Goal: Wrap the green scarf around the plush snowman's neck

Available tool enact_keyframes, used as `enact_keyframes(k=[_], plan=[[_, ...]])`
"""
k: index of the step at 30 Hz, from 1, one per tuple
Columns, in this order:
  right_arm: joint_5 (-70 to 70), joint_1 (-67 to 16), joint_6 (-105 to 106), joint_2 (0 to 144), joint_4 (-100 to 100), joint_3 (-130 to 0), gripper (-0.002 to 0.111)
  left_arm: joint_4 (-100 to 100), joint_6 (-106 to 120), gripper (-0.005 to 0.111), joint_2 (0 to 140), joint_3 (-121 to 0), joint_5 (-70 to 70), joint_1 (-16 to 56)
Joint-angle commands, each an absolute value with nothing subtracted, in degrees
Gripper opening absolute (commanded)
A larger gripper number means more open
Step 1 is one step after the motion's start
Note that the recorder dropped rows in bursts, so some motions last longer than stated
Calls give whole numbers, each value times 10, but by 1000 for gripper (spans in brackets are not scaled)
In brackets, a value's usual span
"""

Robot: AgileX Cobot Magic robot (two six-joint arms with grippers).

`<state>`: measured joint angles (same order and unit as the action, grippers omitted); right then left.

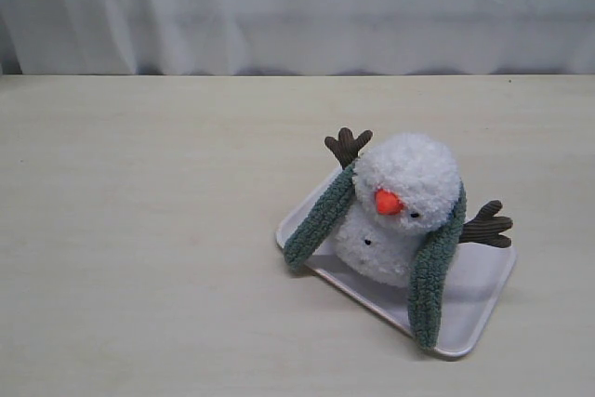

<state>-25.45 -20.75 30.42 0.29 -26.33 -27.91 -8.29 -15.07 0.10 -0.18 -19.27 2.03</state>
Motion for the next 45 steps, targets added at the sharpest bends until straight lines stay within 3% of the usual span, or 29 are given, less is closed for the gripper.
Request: enact_keyframes(k=[1, 45], plan=[[-253, -208, 302, 0, -263, -276, 4, -84, -148, 0, 0, 0, -187, 20], [-253, -184, 303, 0, -235, -276, 4, -84, -72, 0, 0, 0, -188, 20]])
